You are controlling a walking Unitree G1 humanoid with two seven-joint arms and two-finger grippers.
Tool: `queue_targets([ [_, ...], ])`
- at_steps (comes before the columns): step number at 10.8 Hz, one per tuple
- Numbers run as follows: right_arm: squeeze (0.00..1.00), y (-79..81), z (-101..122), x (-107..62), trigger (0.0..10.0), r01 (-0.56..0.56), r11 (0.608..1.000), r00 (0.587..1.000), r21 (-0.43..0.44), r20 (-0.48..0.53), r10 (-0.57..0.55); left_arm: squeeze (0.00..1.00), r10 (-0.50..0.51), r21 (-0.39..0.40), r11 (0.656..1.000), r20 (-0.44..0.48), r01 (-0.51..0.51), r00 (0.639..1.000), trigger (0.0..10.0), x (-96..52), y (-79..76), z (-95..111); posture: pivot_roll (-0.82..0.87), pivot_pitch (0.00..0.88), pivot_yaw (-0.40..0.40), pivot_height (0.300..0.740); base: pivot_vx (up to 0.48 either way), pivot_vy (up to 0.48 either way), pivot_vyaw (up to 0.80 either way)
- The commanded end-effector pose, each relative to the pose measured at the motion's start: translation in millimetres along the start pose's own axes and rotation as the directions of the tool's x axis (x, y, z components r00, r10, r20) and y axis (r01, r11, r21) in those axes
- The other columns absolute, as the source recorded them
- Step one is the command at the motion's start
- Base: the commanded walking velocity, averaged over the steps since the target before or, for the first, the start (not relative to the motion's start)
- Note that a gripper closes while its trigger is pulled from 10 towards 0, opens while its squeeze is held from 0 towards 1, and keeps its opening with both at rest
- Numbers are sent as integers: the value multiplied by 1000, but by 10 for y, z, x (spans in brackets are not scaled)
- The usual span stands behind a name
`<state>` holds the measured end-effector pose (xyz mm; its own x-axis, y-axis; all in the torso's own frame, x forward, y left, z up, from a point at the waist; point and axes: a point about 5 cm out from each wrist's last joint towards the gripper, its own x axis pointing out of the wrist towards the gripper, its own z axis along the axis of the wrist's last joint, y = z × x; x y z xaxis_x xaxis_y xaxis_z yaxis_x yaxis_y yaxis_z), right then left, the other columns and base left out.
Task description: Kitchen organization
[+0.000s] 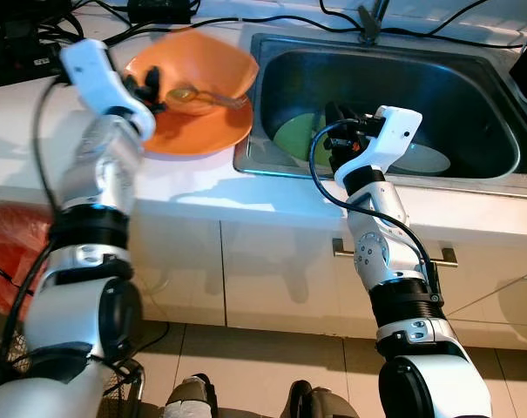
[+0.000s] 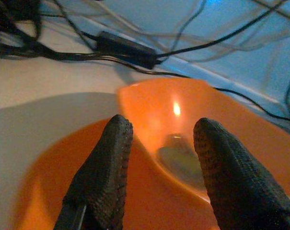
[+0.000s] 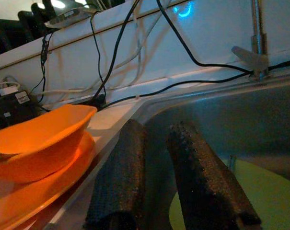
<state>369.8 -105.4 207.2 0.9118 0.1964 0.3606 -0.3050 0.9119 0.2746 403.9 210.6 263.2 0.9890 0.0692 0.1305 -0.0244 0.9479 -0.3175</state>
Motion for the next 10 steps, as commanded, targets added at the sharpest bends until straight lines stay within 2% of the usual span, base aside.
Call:
queue_targets([
  [1,0,6,32,22,10000,-8,1000,1000,-3,8,8,0,19,8,1000,24,-20,1000,10000,-12,34,63,109,130,-57,740,0,0,0],
  [3,0,4,37,27,10000,-8,1000,1000,-4,9,8,0,23,29,999,96,-26,995,10000,-14,26,255,110,130,-57,740,0,0,0],
  [4,0,3,34,27,10000,-7,1000,1000,-4,8,7,0,-52,87,996,168,37,984,10000,-37,-104,413,109,129,-55,740,0,0,0],
  [5,0,5,34,29,10000,-6,1000,1000,-3,9,7,0,-124,173,981,208,88,970,10000,-69,-210,480,108,129,-53,740,0,0,0],
  [7,0,6,31,31,10000,-4,1000,1000,-1,10,4,0,-261,393,908,253,148,931,10000,-175,-362,517,109,127,-44,740,0,0,0],
  [8,0,2,24,21,10000,-2,1000,1000,1,11,2,0,-322,616,778,223,123,920,10000,-254,-397,454,109,126,-42,740,0,0,0],
  [9,0,-1,18,17,10000,0,1000,1000,2,10,0,0,-368,691,709,189,143,910,10000,-300,-440,387,112,124,-40,740,0,0,0],
  [10,0,2,11,20,10000,2,1000,1000,5,9,-2,0,-491,794,567,112,220,864,10000,-447,-618,204,112,119,-40,740,0,0,0],
])
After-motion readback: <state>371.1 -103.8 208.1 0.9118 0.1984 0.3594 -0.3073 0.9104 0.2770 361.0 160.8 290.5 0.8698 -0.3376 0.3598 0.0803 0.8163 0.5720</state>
